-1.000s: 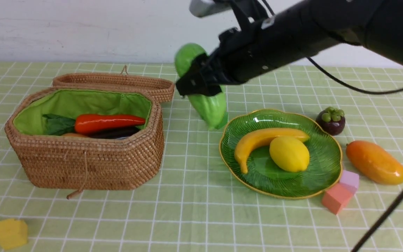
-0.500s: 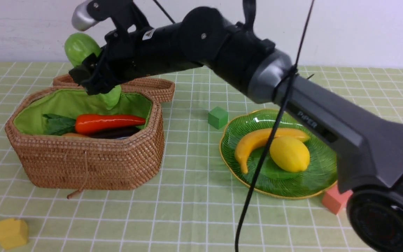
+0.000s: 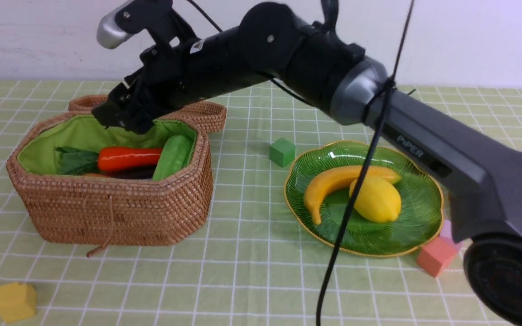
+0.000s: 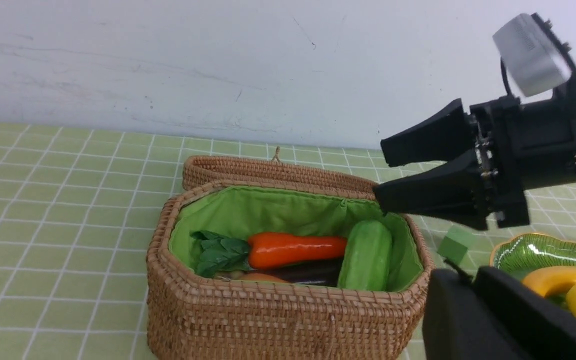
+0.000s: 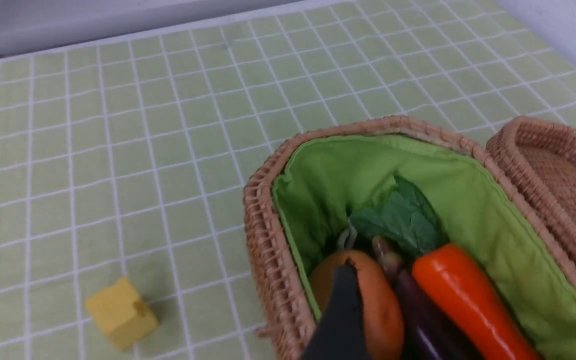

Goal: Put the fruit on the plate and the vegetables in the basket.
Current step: Take a chayote with your right arm and place it on the basket on the left, then use the right arm to grab a mango and put it into the right plate

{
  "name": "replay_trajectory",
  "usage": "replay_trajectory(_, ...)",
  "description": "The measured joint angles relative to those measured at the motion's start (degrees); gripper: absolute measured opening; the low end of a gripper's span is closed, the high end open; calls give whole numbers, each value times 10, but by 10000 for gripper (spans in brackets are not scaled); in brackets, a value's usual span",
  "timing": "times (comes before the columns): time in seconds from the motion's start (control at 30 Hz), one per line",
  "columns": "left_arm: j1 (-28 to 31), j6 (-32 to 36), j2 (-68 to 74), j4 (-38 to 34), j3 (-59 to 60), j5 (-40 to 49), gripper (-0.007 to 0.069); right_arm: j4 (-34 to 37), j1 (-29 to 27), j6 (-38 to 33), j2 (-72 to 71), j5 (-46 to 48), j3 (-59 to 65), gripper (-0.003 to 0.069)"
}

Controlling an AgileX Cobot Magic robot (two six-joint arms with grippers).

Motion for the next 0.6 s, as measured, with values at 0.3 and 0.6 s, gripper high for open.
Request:
replay_trajectory(0.3, 0, 222, 0, -251, 0, -17, 46, -152, -65, 203, -124, 235, -4, 55)
replay_trajectory(0.6, 0, 514, 0, -546, 0, -2, 46, -322, -117, 309, -228, 254, 124, -18)
